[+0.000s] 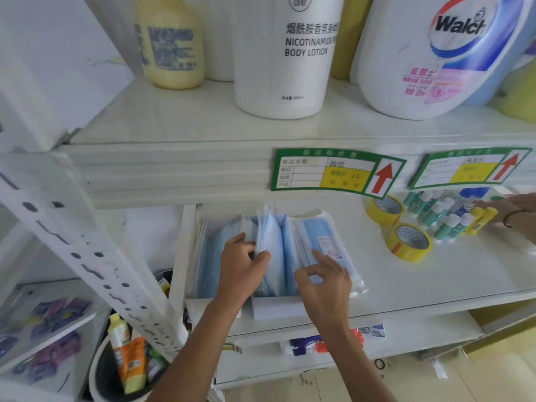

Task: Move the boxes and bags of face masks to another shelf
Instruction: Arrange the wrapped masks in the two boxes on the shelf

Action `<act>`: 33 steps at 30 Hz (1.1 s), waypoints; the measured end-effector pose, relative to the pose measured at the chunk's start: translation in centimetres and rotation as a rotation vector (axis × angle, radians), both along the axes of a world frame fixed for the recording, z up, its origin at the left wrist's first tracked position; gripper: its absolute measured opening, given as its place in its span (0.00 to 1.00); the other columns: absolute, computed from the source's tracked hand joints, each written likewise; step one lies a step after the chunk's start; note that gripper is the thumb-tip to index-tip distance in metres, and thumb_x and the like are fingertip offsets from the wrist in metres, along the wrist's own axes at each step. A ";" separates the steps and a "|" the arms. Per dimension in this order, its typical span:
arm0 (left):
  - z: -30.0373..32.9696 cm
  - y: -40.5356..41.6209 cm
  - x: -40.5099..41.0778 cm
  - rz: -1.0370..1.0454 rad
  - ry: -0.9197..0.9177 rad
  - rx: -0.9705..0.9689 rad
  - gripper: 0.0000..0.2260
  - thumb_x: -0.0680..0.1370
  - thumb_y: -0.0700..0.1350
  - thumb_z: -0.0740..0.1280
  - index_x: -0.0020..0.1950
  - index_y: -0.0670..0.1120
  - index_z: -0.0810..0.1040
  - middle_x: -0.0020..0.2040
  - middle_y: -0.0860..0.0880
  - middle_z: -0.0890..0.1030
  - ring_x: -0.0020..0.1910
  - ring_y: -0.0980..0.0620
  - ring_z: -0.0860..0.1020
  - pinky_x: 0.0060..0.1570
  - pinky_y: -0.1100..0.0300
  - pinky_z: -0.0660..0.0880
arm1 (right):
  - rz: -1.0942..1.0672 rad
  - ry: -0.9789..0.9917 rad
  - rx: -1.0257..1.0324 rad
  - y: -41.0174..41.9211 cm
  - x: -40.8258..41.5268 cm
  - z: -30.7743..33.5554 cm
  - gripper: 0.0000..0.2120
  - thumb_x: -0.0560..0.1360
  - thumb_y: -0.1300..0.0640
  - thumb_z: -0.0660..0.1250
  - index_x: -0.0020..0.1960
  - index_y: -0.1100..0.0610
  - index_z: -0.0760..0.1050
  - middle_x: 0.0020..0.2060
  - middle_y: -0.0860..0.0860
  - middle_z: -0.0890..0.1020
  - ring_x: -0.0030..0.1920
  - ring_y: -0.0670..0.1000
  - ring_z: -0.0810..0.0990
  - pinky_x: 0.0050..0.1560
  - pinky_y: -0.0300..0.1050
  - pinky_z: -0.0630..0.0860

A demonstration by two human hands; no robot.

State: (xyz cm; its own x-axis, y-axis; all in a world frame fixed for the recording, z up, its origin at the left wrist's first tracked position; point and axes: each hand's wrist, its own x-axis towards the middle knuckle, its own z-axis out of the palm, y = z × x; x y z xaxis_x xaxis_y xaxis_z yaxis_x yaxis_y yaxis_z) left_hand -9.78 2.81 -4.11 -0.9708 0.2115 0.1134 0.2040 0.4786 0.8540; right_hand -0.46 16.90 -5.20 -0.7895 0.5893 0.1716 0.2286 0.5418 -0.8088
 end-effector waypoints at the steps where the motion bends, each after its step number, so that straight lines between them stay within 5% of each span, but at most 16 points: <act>1: 0.0 0.0 -0.1 0.008 -0.009 0.009 0.19 0.73 0.39 0.69 0.24 0.43 0.65 0.26 0.38 0.75 0.53 0.69 0.71 0.53 0.79 0.62 | -0.022 0.030 -0.077 -0.2 0.1 0.0 0.09 0.70 0.52 0.70 0.31 0.47 0.79 0.64 0.47 0.81 0.69 0.49 0.73 0.73 0.59 0.65; 4: 0.0 -0.1 0.0 0.004 -0.011 0.033 0.19 0.73 0.39 0.69 0.25 0.40 0.66 0.27 0.37 0.75 0.49 0.75 0.71 0.53 0.79 0.63 | -0.069 0.079 -0.339 -0.4 0.1 0.3 0.09 0.73 0.56 0.70 0.34 0.49 0.81 0.48 0.45 0.86 0.58 0.50 0.79 0.48 0.34 0.78; 7: 0.2 -0.1 0.1 0.002 0.025 0.024 0.18 0.73 0.39 0.68 0.26 0.36 0.67 0.27 0.35 0.74 0.37 0.70 0.72 0.63 0.69 0.65 | -0.075 0.117 -0.402 -0.5 0.0 0.3 0.11 0.75 0.58 0.68 0.34 0.55 0.82 0.38 0.46 0.84 0.52 0.55 0.80 0.33 0.30 0.75; 10: 0.0 0.0 0.2 0.005 0.062 0.010 0.18 0.73 0.39 0.68 0.26 0.36 0.68 0.25 0.36 0.74 0.33 0.63 0.66 0.67 0.68 0.65 | -0.011 0.072 -0.285 -0.7 0.1 0.5 0.08 0.75 0.56 0.69 0.38 0.50 0.82 0.52 0.44 0.84 0.63 0.54 0.77 0.53 0.42 0.79; 13: -0.4 0.0 0.1 0.003 0.093 0.015 0.18 0.73 0.41 0.68 0.24 0.40 0.68 0.22 0.40 0.71 0.35 0.60 0.73 0.69 0.66 0.65 | 0.116 0.084 0.161 -1.0 0.3 0.2 0.06 0.74 0.61 0.71 0.40 0.53 0.84 0.67 0.50 0.78 0.71 0.55 0.68 0.70 0.54 0.67; 17: -0.9 0.3 -0.3 -0.006 0.172 0.018 0.21 0.73 0.49 0.66 0.23 0.49 0.64 0.19 0.53 0.66 0.37 0.50 0.77 0.68 0.57 0.70 | 0.285 0.147 0.371 -2.0 0.2 -0.3 0.06 0.76 0.58 0.70 0.43 0.51 0.84 0.67 0.48 0.77 0.69 0.53 0.69 0.70 0.61 0.64; 20: -1.2 0.2 -0.5 0.006 0.162 -0.015 0.23 0.74 0.58 0.68 0.23 0.49 0.68 0.20 0.54 0.72 0.54 0.55 0.78 0.61 0.56 0.71 | 0.327 0.095 0.303 -1.9 0.4 -0.7 0.11 0.77 0.56 0.63 0.48 0.49 0.84 0.67 0.44 0.77 0.70 0.49 0.69 0.72 0.64 0.60; 23: -1.2 0.1 -0.5 -0.058 0.189 -0.090 0.18 0.70 0.50 0.72 0.24 0.49 0.68 0.23 0.56 0.72 0.65 0.52 0.74 0.57 0.53 0.73 | 0.284 0.065 0.387 -1.1 0.7 -0.7 0.14 0.74 0.58 0.61 0.50 0.50 0.85 0.65 0.44 0.78 0.70 0.52 0.70 0.74 0.66 0.57; 26: -0.9 0.2 -0.3 -0.037 0.171 -0.084 0.18 0.69 0.45 0.71 0.23 0.48 0.66 0.22 0.56 0.70 0.64 0.51 0.75 0.57 0.53 0.74 | 0.147 -0.036 0.539 -0.3 0.5 -0.4 0.13 0.73 0.57 0.65 0.56 0.51 0.83 0.62 0.48 0.80 0.65 0.56 0.74 0.70 0.62 0.65; 29: -0.8 0.3 0.1 0.001 0.152 -0.025 0.19 0.70 0.44 0.70 0.24 0.48 0.65 0.22 0.55 0.69 0.64 0.53 0.75 0.57 0.54 0.75 | 0.126 -0.144 0.427 0.3 -0.2 0.0 0.17 0.73 0.58 0.70 0.61 0.50 0.79 0.60 0.48 0.80 0.60 0.54 0.77 0.61 0.53 0.72; 33: -0.9 0.3 0.1 0.041 0.103 0.026 0.19 0.71 0.43 0.70 0.24 0.47 0.66 0.23 0.50 0.74 0.61 0.62 0.72 0.52 0.60 0.72 | 0.103 -0.119 0.242 0.8 -0.6 0.1 0.16 0.78 0.58 0.67 0.65 0.50 0.75 0.58 0.49 0.82 0.53 0.52 0.82 0.54 0.53 0.82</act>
State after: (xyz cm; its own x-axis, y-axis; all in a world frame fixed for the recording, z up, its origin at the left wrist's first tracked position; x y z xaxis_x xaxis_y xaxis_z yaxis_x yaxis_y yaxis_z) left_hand -9.64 3.13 -4.98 -0.9615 0.1679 0.2174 0.2718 0.4665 0.8417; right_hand -1.04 17.72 -5.09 -0.8663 0.4580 0.1996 0.2480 0.7411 -0.6239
